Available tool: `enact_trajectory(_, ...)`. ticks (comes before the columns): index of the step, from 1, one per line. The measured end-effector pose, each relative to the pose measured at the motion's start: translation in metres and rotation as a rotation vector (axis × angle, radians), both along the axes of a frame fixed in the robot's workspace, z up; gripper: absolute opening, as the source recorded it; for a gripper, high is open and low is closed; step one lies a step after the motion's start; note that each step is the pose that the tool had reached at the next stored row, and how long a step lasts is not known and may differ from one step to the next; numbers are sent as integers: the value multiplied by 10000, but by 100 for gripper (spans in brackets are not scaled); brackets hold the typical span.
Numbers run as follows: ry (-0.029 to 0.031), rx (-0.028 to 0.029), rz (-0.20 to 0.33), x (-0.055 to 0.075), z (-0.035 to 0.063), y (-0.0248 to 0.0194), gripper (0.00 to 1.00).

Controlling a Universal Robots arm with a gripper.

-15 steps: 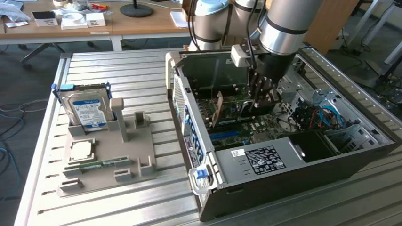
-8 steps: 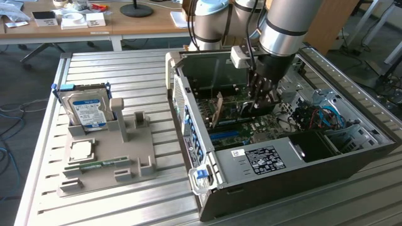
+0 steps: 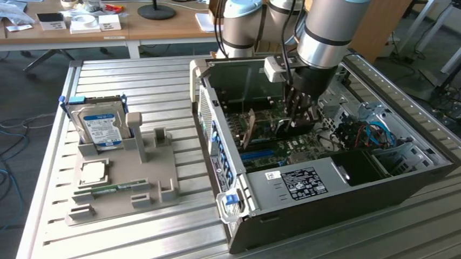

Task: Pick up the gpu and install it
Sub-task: 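Insert the gpu into the slot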

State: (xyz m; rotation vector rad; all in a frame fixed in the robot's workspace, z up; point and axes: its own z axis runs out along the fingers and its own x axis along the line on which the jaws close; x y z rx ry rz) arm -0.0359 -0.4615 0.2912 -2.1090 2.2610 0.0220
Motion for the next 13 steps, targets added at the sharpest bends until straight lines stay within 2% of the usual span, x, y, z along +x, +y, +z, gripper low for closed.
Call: enact_trajectory(13, 0, -7, 1, -8, -10, -7, 27)
